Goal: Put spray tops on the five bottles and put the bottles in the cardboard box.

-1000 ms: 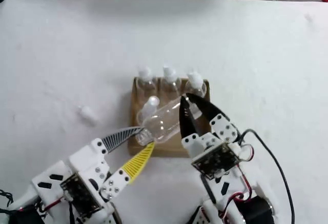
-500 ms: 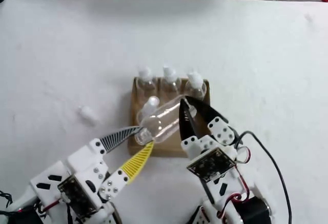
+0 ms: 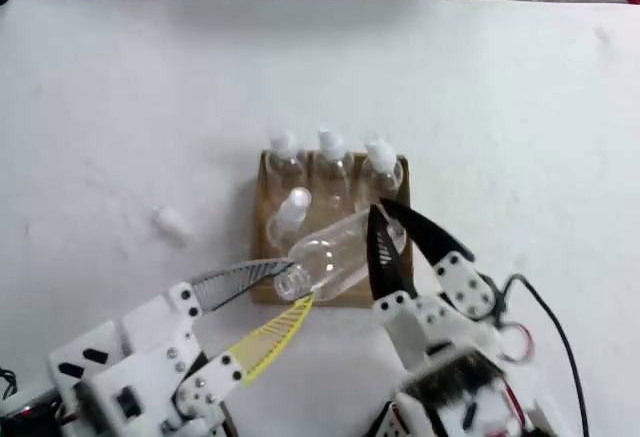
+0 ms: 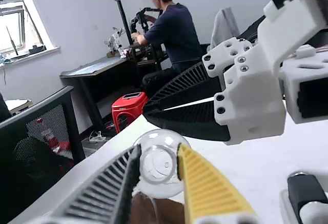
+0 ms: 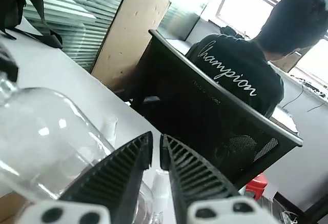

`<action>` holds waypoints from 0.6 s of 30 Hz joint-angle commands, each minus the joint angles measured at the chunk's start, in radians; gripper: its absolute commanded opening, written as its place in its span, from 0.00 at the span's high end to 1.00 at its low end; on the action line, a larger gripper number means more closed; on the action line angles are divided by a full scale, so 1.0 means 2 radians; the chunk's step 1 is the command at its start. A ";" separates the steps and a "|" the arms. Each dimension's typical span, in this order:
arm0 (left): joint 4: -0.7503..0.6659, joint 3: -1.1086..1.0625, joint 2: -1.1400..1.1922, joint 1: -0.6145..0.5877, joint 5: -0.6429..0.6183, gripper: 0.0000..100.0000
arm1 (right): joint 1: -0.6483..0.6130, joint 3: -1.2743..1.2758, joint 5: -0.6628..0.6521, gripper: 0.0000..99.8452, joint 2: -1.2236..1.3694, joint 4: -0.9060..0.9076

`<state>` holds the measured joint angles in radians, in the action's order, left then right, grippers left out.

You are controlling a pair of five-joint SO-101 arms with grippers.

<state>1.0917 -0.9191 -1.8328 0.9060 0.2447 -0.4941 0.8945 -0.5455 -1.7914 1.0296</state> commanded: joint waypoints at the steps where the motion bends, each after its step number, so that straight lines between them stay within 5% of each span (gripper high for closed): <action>1: -0.015 0.058 0.003 0.021 0.005 0.98 | 0.011 -0.059 -0.003 0.98 -0.004 0.007; 5: -0.014 0.069 0.018 0.022 0.002 0.98 | 0.064 -0.071 0.002 0.98 -0.002 0.004; 12: -0.038 0.070 0.066 0.022 0.002 0.98 | 0.065 -0.017 0.067 0.98 -0.004 0.019; 18: -0.081 0.068 0.068 0.022 0.002 0.98 | -0.010 0.015 0.019 0.98 -0.004 0.020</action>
<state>1.0027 -0.8239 -1.7254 0.9337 0.2447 -0.4603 0.9206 -0.4534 -1.7944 1.0679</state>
